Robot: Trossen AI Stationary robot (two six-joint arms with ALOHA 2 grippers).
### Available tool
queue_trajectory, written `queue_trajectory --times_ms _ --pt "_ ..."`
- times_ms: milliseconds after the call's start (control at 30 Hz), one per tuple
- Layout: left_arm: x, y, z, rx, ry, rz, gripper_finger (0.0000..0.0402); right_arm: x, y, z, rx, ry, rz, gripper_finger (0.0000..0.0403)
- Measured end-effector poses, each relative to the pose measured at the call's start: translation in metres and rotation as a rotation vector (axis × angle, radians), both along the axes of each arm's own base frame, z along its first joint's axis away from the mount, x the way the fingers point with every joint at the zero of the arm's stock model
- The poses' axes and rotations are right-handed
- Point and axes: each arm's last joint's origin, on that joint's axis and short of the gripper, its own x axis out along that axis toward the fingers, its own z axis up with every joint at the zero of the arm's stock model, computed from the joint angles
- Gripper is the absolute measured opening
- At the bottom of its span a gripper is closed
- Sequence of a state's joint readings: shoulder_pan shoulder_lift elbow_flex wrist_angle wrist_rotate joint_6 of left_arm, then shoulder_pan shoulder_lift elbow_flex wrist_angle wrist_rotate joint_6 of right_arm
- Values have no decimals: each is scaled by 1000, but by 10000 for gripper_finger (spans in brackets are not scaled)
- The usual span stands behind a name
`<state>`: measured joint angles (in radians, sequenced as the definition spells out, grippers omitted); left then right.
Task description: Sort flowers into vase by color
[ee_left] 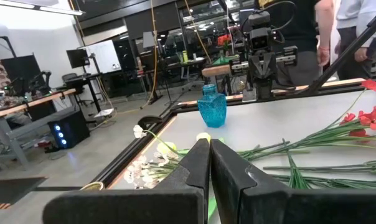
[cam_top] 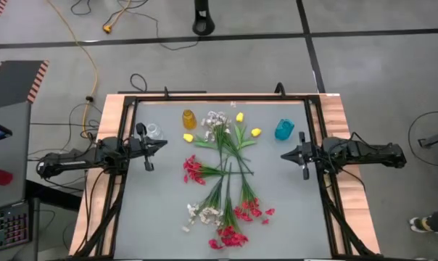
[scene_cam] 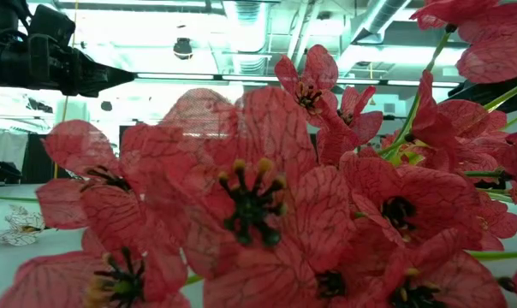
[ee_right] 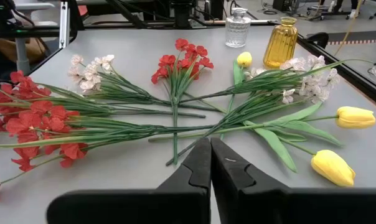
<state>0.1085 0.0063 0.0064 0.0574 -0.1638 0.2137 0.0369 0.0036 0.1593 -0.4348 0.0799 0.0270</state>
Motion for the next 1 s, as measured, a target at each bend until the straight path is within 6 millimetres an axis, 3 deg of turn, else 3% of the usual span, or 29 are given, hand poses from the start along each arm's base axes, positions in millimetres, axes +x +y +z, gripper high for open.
queue_trajectory --times_ms 867,1000 --pt "0 0 0 0 0 0 2 0 0 1 -105 -11 30 33" --pt "0 0 0 0 -1 0 2 2 0 7 59 -73 -13 33"
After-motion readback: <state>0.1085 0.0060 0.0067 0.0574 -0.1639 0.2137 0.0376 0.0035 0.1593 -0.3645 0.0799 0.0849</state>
